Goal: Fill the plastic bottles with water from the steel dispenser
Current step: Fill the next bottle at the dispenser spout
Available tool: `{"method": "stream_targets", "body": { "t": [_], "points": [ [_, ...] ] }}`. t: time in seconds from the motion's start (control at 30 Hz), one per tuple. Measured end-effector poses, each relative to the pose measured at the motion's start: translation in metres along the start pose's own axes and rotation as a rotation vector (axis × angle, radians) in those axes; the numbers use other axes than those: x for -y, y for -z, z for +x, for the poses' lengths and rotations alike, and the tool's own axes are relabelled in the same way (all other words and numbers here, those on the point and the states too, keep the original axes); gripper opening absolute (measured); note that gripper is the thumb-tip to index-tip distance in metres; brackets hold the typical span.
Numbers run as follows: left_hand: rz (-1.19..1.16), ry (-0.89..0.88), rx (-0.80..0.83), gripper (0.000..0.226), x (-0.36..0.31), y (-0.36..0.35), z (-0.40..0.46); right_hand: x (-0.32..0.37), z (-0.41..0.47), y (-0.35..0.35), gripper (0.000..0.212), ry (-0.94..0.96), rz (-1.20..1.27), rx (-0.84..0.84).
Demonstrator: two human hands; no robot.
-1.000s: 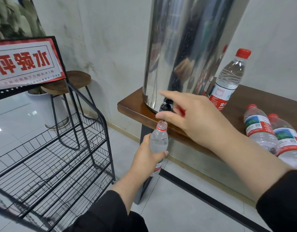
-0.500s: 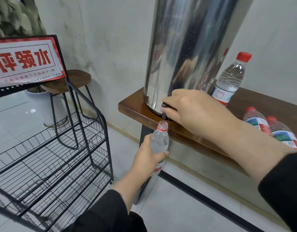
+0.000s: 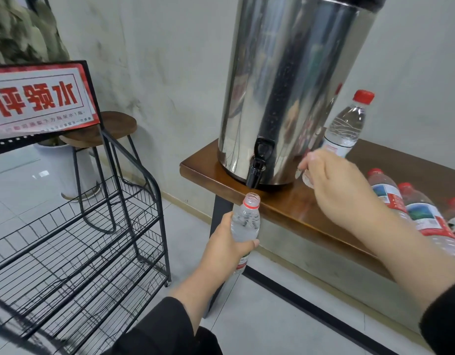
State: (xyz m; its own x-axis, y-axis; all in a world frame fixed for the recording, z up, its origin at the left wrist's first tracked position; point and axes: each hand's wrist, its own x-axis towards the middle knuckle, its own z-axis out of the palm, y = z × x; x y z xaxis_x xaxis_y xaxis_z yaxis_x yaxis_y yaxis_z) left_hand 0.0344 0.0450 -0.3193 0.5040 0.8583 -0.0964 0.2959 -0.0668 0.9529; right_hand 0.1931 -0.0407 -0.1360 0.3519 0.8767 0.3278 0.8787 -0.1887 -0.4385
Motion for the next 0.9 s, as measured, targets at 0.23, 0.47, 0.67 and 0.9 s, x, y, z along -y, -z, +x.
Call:
{"method": "stream_targets", "body": {
  "t": [0.23,0.47,0.67,0.9],
  "points": [
    [-0.014,-0.050,0.065,0.063,-0.007,-0.008,-0.044,-0.004,-0.051,0.015,0.012,-0.107,-0.053,0.221],
    [-0.085,-0.139,0.094,0.059,-0.044,-0.016,-0.113,0.024,-0.080,0.036,0.049,0.134,-0.004,0.183],
    [-0.093,-0.219,0.118,0.058,-0.066,-0.018,-0.161,0.049,-0.111,0.064,0.066,0.190,-0.094,0.283],
    [-0.097,-0.274,0.098,0.060,-0.073,-0.016,-0.200,0.068,-0.141,0.083,0.080,0.133,-0.205,0.355]
  ]
}}
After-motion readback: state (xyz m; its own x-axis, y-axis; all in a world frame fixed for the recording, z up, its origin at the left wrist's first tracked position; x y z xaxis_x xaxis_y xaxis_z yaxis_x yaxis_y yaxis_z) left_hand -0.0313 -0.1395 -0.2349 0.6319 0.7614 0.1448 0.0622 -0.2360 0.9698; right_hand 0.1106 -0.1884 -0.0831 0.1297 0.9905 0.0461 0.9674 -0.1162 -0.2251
